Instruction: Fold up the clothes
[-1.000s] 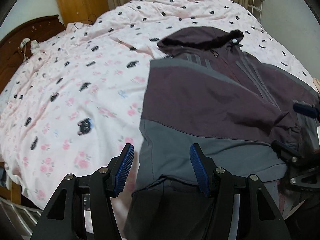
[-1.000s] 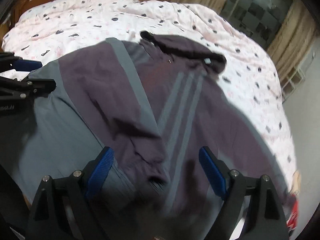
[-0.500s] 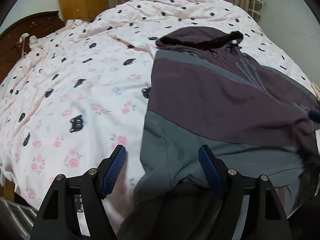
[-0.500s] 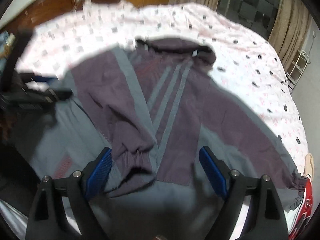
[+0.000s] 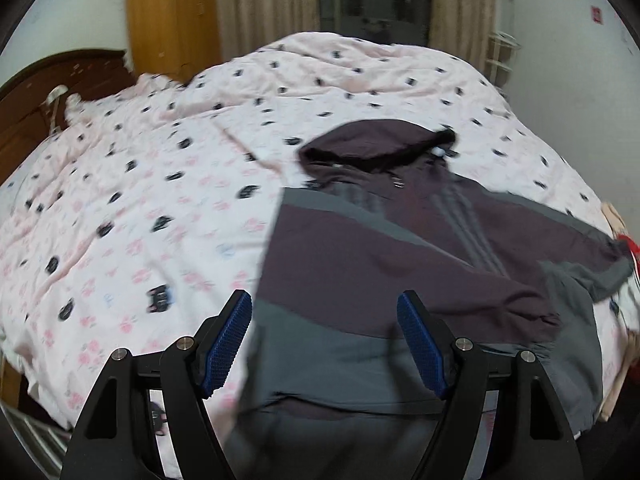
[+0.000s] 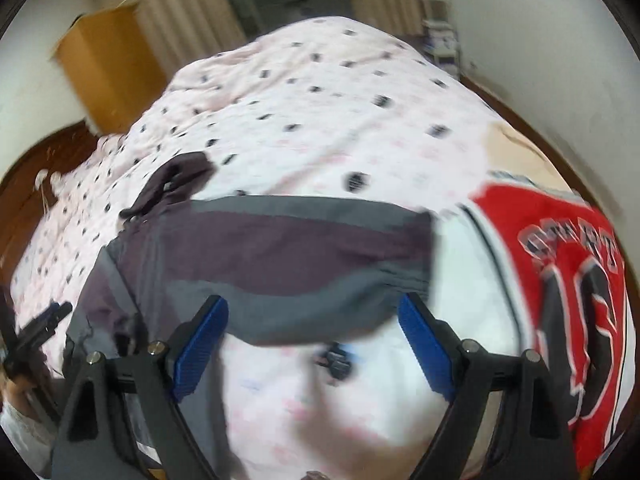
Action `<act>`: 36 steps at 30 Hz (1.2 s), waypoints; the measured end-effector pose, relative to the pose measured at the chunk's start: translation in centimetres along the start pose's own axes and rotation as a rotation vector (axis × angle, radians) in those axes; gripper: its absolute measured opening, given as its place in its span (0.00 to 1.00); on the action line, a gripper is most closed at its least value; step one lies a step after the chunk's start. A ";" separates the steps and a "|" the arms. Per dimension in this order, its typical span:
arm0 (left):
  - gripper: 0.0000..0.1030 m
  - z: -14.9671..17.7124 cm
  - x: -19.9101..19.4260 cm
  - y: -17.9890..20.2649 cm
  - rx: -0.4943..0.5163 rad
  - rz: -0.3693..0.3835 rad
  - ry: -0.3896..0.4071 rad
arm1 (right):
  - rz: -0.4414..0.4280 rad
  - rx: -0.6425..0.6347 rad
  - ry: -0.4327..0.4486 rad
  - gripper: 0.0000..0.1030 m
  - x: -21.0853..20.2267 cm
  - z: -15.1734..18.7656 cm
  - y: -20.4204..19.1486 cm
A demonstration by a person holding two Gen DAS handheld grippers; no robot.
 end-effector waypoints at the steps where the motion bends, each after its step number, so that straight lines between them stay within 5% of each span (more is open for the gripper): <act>1: 0.69 0.2 0.3 0.7 0.020 0.002 -0.008 | -0.006 0.022 -0.006 0.81 -0.1 0.1 0.9; 5: 0.69 1.6 2.0 2.0 0.040 0.004 -0.079 | -0.032 0.112 -0.028 0.63 -0.3 0.4 4.6; 9: 0.69 3.1 3.4 2.3 0.046 -0.003 -0.148 | -0.042 0.170 -0.019 0.63 0.4 0.1 6.4; 19: 0.69 4.0 4.1 2.6 0.043 -0.001 -0.178 | -0.126 0.315 -0.016 0.58 3.9 -1.7 8.3; 29: 0.69 4.1 4.2 2.6 0.037 0.006 -0.179 | -0.053 0.205 -0.018 0.10 3.2 -2.9 7.2; 36: 0.69 4.0 4.3 2.5 0.028 0.018 -0.180 | -0.076 0.110 0.042 0.09 0.2 -5.3 3.6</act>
Point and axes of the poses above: each gripper's, at about its wrist camera, not at the fingertips, and x roughly the way its jaws point, y to its right, z to its underside, the point moved 10 cm from there along x, roughly the way its jaws point, and after that the axes turned 1 degree about -y, right-handed, at the moved point
